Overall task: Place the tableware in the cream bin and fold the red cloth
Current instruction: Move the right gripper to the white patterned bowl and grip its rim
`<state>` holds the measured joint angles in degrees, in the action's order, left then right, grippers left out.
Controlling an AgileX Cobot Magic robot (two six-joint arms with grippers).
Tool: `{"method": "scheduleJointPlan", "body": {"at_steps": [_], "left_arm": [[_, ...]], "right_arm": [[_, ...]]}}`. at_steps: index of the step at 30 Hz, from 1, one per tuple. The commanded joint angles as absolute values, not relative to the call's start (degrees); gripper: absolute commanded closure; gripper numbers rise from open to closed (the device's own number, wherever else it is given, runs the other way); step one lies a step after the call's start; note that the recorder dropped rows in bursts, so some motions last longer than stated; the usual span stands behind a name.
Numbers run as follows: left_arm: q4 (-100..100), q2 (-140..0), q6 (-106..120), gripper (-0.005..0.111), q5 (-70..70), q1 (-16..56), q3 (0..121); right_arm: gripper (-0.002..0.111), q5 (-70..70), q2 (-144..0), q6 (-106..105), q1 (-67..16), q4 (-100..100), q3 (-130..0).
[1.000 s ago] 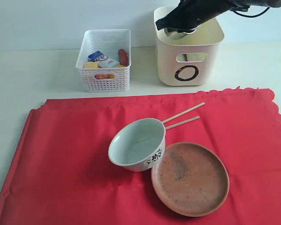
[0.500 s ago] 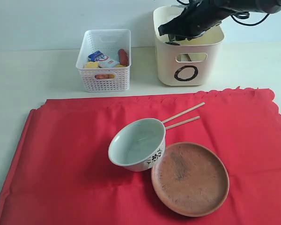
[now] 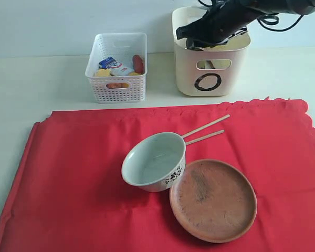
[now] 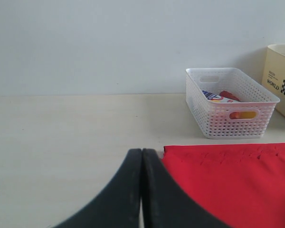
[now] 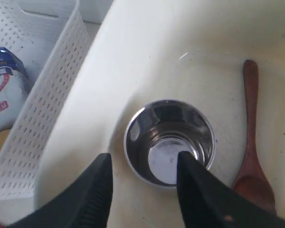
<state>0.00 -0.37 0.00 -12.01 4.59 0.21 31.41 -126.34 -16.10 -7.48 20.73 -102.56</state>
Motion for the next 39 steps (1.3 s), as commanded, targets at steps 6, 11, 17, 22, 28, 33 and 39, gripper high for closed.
{"method": "scheduleJointPlan", "body": {"at_steps": [6, 11, 17, 22, 28, 33, 39], "left_arm": [[0.0, 0.0, 0.3, 0.107, -11.9, 4.6, 0.0], [0.0, 0.0, 0.3, 0.107, -11.9, 4.6, 0.0], [0.0, 0.0, 0.3, 0.107, -11.9, 4.6, 0.0], [0.0, 0.0, 0.3, 0.107, -11.9, 4.6, 0.0], [0.0, 0.0, 0.3, 0.107, -11.9, 4.6, 0.0], [0.0, 0.0, 0.3, 0.107, -11.9, 4.6, 0.0], [0.0, 0.0, 0.3, 0.107, -11.9, 4.6, 0.0]], "right_arm": [[0.065, 42.0, -117.2, -16.7, -7.2, 21.0, -102.8], [0.065, 52.4, -114.7, -16.9, -7.3, 21.0, -102.8], [0.065, 68.0, -115.0, -21.7, -7.3, 23.5, -102.7], [0.065, 70.0, -115.5, -22.7, -7.3, 28.1, -101.1], [0.065, 70.0, -115.8, -23.0, -8.0, 28.2, -95.7], [0.065, 70.0, -116.7, -26.0, -10.3, 28.3, -92.2], [0.065, 70.0, -119.3, -26.1, -14.8, 28.3, -91.3]]}}
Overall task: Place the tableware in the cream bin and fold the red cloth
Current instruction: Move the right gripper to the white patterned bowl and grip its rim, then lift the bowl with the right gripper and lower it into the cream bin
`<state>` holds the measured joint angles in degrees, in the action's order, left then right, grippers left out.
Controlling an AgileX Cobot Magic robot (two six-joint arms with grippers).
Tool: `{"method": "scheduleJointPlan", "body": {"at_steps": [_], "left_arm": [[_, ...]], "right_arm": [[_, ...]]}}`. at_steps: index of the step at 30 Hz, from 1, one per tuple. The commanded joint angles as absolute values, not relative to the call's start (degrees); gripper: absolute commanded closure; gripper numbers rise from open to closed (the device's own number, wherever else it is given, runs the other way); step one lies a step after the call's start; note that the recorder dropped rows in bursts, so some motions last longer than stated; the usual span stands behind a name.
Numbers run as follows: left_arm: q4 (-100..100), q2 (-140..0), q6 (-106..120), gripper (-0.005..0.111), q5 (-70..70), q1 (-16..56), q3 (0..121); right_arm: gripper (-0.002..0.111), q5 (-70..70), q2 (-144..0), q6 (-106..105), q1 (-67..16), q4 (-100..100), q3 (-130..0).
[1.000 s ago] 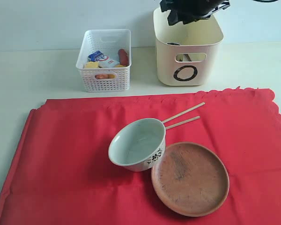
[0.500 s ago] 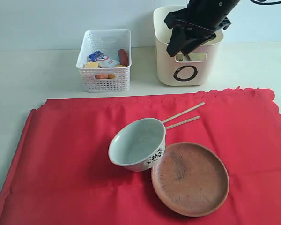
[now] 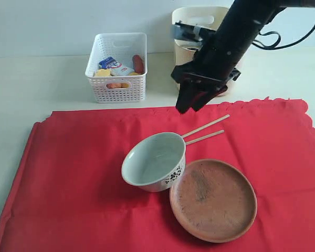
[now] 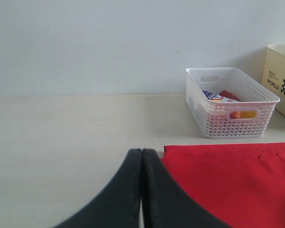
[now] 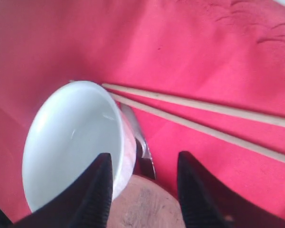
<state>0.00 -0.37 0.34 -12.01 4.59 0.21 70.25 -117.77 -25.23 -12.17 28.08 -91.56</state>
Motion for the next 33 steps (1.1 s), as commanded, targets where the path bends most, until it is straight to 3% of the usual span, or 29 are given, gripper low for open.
{"method": "scheduleJointPlan", "body": {"at_steps": [1, 19, 31, 33], "left_arm": [[0.0, 0.0, 0.3, 0.107, -11.9, 4.6, 0.0], [0.0, 0.0, 0.3, 0.107, -11.9, 4.6, 0.0], [0.0, 0.0, 0.3, 0.107, -11.9, 4.6, 0.0], [0.0, 0.0, 0.3, 0.107, -11.9, 4.6, 0.0]], "right_arm": [[0.065, 70.0, -120.0, -26.1, -15.5, 28.3, -91.3], [0.067, 70.0, -125.0, -27.0, -18.0, 24.8, -91.3], [0.106, 70.0, -125.0, -27.0, -18.0, 24.7, -91.3], [0.108, 70.0, -125.0, -27.0, -18.0, 25.2, -91.3]]}}
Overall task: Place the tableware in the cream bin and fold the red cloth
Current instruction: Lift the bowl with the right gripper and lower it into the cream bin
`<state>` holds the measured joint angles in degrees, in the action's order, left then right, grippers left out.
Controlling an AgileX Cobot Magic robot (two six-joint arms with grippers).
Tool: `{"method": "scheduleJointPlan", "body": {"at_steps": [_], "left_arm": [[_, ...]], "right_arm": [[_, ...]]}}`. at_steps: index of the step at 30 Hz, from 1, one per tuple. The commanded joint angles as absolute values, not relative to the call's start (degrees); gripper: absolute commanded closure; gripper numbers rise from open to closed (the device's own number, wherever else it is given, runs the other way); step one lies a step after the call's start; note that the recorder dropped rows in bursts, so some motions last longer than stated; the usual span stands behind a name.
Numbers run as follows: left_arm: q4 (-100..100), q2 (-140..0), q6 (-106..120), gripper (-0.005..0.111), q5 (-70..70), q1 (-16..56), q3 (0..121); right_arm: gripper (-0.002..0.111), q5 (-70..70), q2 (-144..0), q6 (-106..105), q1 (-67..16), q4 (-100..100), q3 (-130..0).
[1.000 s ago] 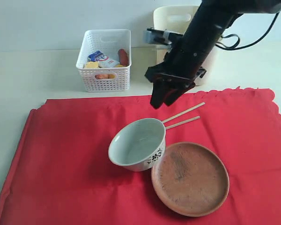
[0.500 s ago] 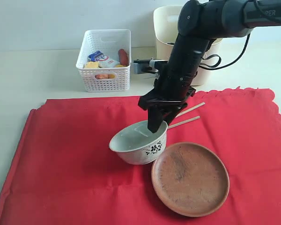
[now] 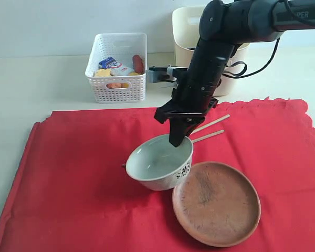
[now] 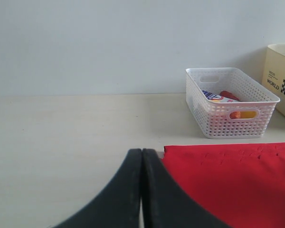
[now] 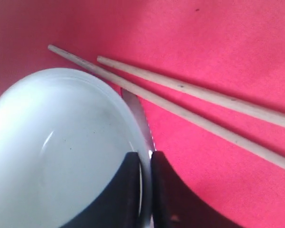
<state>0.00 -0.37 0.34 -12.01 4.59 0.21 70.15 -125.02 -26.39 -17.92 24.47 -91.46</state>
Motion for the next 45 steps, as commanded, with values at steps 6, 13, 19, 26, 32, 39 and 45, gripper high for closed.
{"method": "scheduleJointPlan", "body": {"at_steps": [6, 13, 19, 26, 32, 39, 45], "left_arm": [[0.0, 0.0, 0.3, 0.107, -11.9, 4.6, 0.0], [0.0, 0.0, 0.3, 0.107, -11.9, 4.6, 0.0], [0.0, 0.0, 0.3, 0.107, -11.9, 4.6, 0.0], [0.0, 0.0, 0.3, 0.107, -11.9, 4.6, 0.0], [0.0, 0.0, 0.3, 0.107, -11.9, 4.6, 0.0], [0.0, 0.0, 0.3, 0.107, -11.9, 4.6, 0.0], [0.0, 0.0, 0.3, 0.107, -11.9, 4.6, 0.0]], "right_arm": [[0.108, 70.0, -124.7, -27.0, -18.0, 28.0, -91.3], [0.108, 70.0, -123.2, -27.0, -18.0, 29.9, -91.3], [0.108, 70.0, -121.7, -27.0, -18.0, 30.2, -91.3], [0.108, 70.0, -121.3, -27.0, -18.0, 30.6, -91.4], [0.108, 70.0, -121.3, -23.8, -17.5, 30.6, -96.5], [0.108, 70.0, -121.3, -21.2, -15.6, 29.6, -103.0], [0.108, 70.0, -121.3, -19.2, -12.3, 29.7, -107.3]]}}
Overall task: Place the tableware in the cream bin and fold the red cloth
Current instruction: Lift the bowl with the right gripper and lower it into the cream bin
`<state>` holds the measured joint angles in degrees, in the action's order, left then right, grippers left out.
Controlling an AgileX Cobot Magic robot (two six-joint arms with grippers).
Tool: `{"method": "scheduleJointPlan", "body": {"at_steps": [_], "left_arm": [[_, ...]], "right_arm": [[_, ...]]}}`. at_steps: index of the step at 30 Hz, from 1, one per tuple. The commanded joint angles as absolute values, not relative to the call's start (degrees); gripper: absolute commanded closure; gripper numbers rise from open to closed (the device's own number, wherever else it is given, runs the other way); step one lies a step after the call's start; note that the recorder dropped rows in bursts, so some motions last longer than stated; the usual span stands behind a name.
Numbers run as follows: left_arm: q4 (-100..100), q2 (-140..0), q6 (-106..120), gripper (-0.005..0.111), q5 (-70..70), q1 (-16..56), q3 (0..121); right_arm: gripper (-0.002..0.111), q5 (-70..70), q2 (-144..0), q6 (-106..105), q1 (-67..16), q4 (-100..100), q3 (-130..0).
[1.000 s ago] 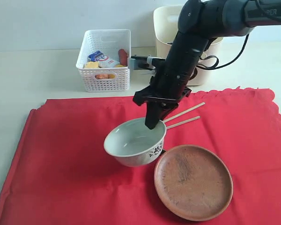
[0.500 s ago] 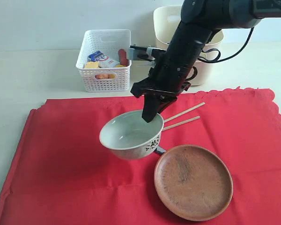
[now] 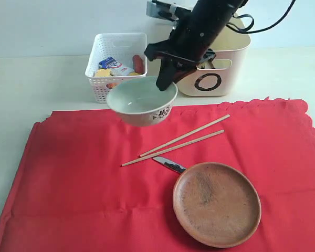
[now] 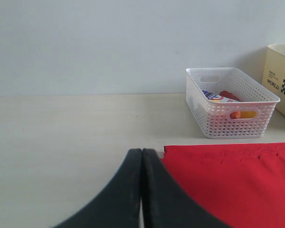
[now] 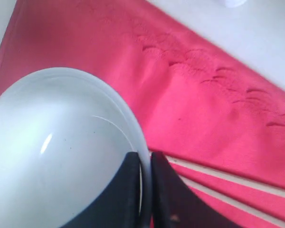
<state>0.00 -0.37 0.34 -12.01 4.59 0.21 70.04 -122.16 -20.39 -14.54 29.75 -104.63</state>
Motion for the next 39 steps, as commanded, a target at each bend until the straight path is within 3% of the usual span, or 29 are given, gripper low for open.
{"method": "scheduleJointPlan", "body": {"at_steps": [1, 9, 21, 29, 39], "left_arm": [[0.0, 0.0, 0.3, 0.107, -11.9, 4.6, 0.0], [0.0, 0.0, 0.3, 0.107, -11.9, 4.6, 0.0], [0.0, 0.0, 0.3, 0.107, -11.9, 4.6, 0.0], [0.0, 0.0, 0.3, 0.107, -11.9, 4.6, 0.0], [0.0, 0.0, 0.3, 0.107, -11.9, 4.6, 0.0]], "right_arm": [[0.108, 70.0, -121.3, -18.9, -11.6, 29.7, -107.9], [0.108, 69.2, -121.3, -13.3, -5.8, 29.7, -111.4], [0.108, 53.9, -121.3, -4.2, 0.5, 29.6, -112.4], [0.108, 45.0, -121.3, 2.7, 1.2, 22.3, -112.4], [0.108, 43.5, -123.2, 4.7, 1.2, 15.1, -112.4]]}}
